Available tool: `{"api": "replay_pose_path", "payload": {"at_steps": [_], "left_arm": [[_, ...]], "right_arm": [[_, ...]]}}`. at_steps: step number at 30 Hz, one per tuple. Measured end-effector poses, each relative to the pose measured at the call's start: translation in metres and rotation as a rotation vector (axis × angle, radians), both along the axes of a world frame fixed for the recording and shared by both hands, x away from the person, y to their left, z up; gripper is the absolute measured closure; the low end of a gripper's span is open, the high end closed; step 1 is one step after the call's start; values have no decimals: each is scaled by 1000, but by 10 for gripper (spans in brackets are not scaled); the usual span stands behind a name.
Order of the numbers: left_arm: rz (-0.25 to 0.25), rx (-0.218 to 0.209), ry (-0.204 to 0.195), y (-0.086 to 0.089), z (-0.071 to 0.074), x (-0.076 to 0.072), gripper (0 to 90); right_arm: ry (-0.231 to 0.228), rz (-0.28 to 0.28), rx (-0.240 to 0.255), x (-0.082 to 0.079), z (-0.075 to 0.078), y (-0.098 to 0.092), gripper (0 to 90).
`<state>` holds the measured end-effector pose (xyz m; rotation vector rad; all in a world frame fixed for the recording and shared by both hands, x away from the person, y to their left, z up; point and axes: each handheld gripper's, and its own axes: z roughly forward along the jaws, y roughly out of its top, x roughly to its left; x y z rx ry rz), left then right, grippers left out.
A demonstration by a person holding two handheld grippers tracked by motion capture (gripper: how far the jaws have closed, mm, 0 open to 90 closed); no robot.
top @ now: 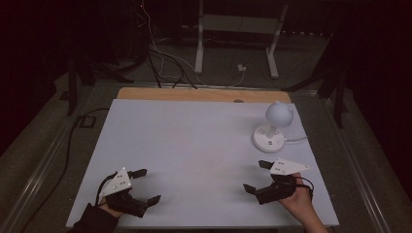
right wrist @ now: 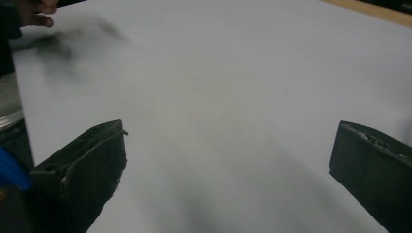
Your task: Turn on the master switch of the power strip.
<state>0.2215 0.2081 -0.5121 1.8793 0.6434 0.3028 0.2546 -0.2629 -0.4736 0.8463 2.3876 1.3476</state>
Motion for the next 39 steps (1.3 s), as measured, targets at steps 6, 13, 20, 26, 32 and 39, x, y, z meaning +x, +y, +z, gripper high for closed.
{"api": "replay_pose_path", "payload": {"at_steps": [6, 13, 20, 26, 32, 39], "left_arm": [[-1, -3, 1, 0, 0, 0, 2], [-2, -5, -1, 0, 0, 0, 2], [-2, -6, -2, 0, 0, 0, 2], [-3, -7, -2, 0, 0, 0, 3], [-3, -10, -1, 0, 0, 0, 2], [-2, -7, 0, 0, 0, 0, 2]], "right_arm": [[-2, -29, 4, 6, 3, -4, 0], [-5, -58, -2, 11, 6, -10, 0], [-1, -94, -5, 18, 8, -18, 0], [1, -133, -10, 23, 9, -26, 0], [2, -173, -18, 29, 10, -35, 0], [11, -225, -31, 36, 8, -44, 0]]}}
